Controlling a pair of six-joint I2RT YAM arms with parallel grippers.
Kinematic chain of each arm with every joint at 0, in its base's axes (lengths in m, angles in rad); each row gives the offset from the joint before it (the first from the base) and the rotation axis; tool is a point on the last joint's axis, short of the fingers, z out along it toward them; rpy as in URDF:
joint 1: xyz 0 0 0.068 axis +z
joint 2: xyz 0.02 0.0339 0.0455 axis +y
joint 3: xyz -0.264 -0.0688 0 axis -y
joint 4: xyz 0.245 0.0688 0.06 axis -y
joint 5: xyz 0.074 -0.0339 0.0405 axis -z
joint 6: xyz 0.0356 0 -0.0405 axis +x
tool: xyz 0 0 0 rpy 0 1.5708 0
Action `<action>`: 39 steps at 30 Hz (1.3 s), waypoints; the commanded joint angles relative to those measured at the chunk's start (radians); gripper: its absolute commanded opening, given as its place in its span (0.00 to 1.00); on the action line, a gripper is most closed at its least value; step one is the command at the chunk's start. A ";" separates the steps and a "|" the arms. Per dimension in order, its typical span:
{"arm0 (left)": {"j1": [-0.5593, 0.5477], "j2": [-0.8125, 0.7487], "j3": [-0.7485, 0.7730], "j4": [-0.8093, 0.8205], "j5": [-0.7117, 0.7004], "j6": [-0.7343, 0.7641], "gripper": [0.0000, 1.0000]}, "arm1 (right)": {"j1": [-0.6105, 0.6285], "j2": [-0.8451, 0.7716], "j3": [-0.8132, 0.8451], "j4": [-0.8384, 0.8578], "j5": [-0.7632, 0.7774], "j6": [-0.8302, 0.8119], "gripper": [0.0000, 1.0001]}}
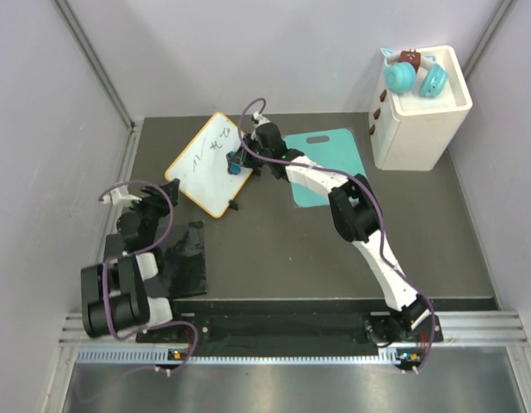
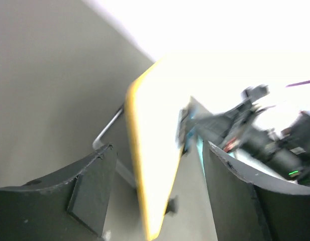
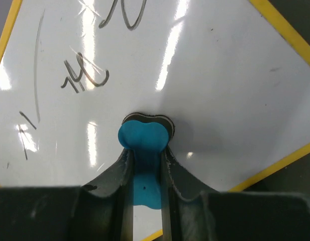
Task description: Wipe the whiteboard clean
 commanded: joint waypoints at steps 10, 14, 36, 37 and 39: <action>-0.009 -0.115 0.076 -0.100 -0.056 0.052 0.76 | 0.018 0.021 -0.045 -0.066 -0.038 -0.007 0.00; -0.012 0.059 0.074 0.090 0.007 -0.009 0.76 | 0.015 0.015 -0.046 -0.071 -0.035 -0.015 0.00; -0.075 0.390 0.206 0.385 0.109 -0.094 0.04 | 0.015 0.010 -0.017 -0.075 -0.043 -0.052 0.00; -0.075 0.385 0.199 0.378 0.108 -0.086 0.00 | 0.015 0.009 -0.009 -0.087 -0.035 -0.056 0.00; -0.076 0.368 0.186 0.347 0.105 -0.065 0.00 | 0.016 0.010 0.015 -0.103 -0.030 -0.072 0.00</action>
